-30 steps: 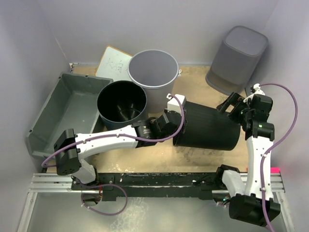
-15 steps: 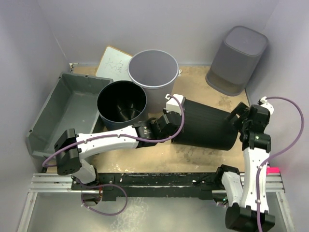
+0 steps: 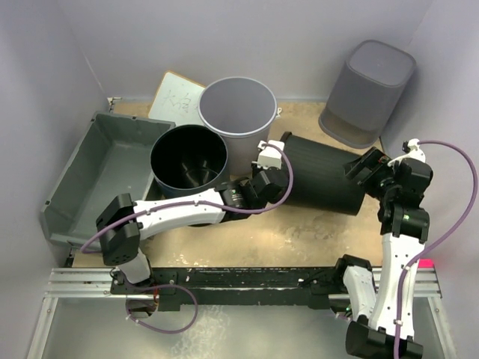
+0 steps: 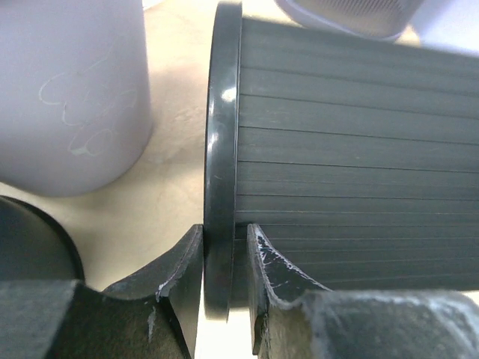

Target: Turn the large container upside down

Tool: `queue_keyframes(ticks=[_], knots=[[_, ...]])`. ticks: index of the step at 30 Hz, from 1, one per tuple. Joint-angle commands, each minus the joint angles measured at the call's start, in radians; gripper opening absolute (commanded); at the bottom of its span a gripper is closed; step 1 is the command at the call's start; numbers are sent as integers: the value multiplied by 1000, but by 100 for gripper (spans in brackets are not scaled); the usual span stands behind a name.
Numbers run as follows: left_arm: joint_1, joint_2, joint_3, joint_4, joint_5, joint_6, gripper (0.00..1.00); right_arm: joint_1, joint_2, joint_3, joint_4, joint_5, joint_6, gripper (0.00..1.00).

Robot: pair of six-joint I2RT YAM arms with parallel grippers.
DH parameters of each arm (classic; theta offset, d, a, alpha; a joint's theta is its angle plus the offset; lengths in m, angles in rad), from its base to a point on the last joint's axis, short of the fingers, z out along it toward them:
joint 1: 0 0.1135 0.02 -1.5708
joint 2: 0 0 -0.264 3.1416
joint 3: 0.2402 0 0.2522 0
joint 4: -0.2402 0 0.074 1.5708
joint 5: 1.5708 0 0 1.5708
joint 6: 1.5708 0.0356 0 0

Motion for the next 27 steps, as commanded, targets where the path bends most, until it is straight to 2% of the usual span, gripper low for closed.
queue_keyframes(ticks=[1, 10, 16, 20, 25, 27], knots=[[-19, 99, 27, -51, 118, 23, 23, 24, -25, 19, 31, -322, 117, 100], [-20, 152, 70, -50, 138, 38, 23, 24, -4, 81, 87, -434, 120, 100], [-21, 129, 71, -44, 175, 25, 24, 25, 7, 59, 144, -475, 125, 100], [-22, 63, 108, -94, 210, 23, 30, 25, 3, 55, 86, -393, 95, 100], [-27, -40, 176, -170, 216, 33, 38, 24, -12, 52, -54, -70, 43, 100], [-27, -76, 198, -190, 191, 43, 40, 24, -21, 29, -78, -14, 51, 100]])
